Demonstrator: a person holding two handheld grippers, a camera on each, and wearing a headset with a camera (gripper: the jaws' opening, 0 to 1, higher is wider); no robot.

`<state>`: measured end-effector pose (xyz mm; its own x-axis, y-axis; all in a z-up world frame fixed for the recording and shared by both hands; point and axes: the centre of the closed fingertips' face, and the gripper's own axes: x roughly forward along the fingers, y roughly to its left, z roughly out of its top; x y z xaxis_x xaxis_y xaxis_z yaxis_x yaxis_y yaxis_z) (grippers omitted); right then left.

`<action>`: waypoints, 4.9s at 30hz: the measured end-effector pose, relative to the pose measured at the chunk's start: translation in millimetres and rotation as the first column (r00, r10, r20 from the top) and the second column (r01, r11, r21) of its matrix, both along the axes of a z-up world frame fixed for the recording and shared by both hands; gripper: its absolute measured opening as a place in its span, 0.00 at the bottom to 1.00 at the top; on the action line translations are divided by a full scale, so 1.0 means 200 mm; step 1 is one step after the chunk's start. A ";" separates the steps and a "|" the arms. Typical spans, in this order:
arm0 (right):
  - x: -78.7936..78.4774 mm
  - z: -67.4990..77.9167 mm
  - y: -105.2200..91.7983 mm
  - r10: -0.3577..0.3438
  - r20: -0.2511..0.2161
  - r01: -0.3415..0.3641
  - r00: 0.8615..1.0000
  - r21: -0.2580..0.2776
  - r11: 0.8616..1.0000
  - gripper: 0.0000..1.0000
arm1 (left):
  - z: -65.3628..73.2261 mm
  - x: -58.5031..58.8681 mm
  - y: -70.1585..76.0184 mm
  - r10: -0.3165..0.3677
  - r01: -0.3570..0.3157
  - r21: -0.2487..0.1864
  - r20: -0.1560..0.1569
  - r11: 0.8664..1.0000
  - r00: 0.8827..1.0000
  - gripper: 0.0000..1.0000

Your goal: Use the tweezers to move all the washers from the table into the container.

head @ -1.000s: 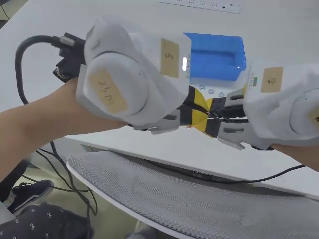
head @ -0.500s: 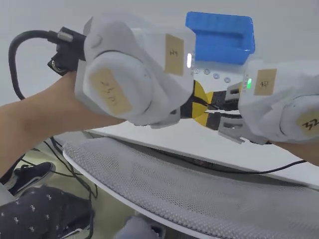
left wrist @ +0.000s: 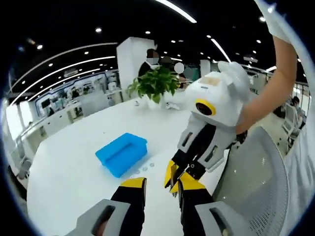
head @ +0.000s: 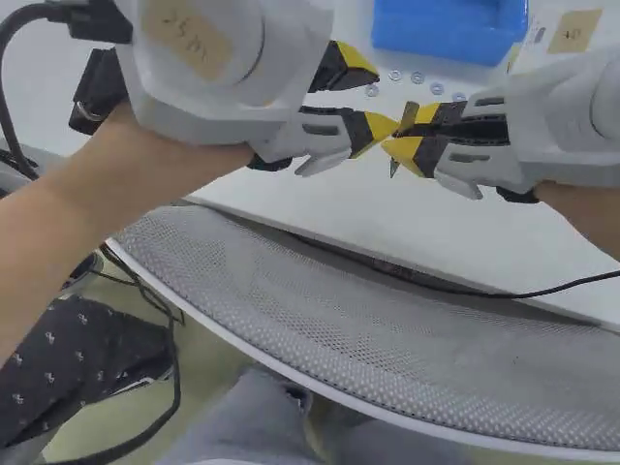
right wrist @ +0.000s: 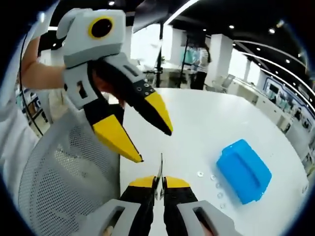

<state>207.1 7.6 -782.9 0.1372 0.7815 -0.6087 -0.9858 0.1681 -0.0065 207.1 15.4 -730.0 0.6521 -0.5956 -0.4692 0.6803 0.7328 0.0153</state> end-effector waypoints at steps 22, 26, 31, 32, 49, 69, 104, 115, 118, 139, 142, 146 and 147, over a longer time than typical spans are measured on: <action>0.47 -0.07 0.08 -0.305 -0.013 0.303 0.952 0.160 0.939 0.03 | -0.11 -0.07 0.29 0.387 -0.390 -0.026 -0.083 0.920 0.918 0.87; 0.48 -0.10 0.10 -0.311 0.000 0.307 0.950 0.164 0.938 0.03 | -0.12 -0.08 0.29 0.396 -0.400 -0.023 -0.091 0.916 0.914 0.89; 0.51 -0.12 0.11 -0.334 -0.006 0.330 0.942 0.178 0.927 0.03 | -0.12 -0.08 0.29 0.408 -0.413 -0.040 -0.085 0.910 0.909 0.93; 0.52 -0.12 0.10 -0.344 0.000 0.338 0.939 0.181 0.924 0.03 | -0.13 -0.08 0.30 0.413 -0.417 -0.035 -0.087 0.908 0.907 0.95; 0.57 -0.18 0.15 -0.332 0.043 0.323 0.942 0.141 0.936 0.03 | -0.17 -0.07 0.41 0.434 -0.436 0.002 -0.093 0.900 0.896 0.97; 0.58 -0.16 0.12 -0.377 -0.056 0.381 0.924 0.114 0.917 0.03 | -0.08 -0.03 0.39 0.421 -0.422 0.001 -0.080 0.906 0.904 0.97; 0.58 -0.11 0.11 -0.370 -0.098 0.378 0.924 0.080 0.922 0.01 | -0.03 -0.05 0.44 0.422 -0.420 0.045 -0.077 0.906 0.903 0.99; 0.60 0.06 0.10 -0.370 -0.095 0.379 0.924 0.115 0.918 0.01 | -0.01 -0.05 0.40 0.420 -0.416 0.056 -0.080 0.908 0.904 0.99; 0.64 0.10 0.10 -0.382 -0.097 0.392 0.919 0.136 0.910 0.01 | 0.01 -0.03 0.40 0.425 -0.422 0.050 -0.074 0.905 0.902 0.99; 0.95 0.17 0.09 -0.481 -0.073 0.484 0.874 0.215 0.848 0.01 | -0.03 0.10 0.41 0.443 -0.438 0.065 -0.088 0.896 0.892 0.99; 1.00 0.13 0.11 -0.486 -0.071 0.490 0.871 0.207 0.847 0.01 | -0.03 0.12 0.41 0.448 -0.444 0.062 -0.093 0.894 0.889 0.99; 1.03 0.07 0.13 -0.486 -0.062 0.489 0.871 0.190 0.851 0.01 | -0.04 0.14 0.42 0.446 -0.441 0.069 -0.097 0.895 0.890 0.99; 1.03 0.05 0.13 -0.487 -0.054 0.488 0.872 0.183 0.853 0.01 | -0.04 0.14 0.42 0.446 -0.441 0.069 -0.095 0.895 0.890 0.99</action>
<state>413.8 34.1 -773.2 0.5273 0.7135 -0.4614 -0.7772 0.6245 0.0774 235.5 100.2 -737.9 0.7885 -0.2327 -0.5694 0.2838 0.9589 0.0012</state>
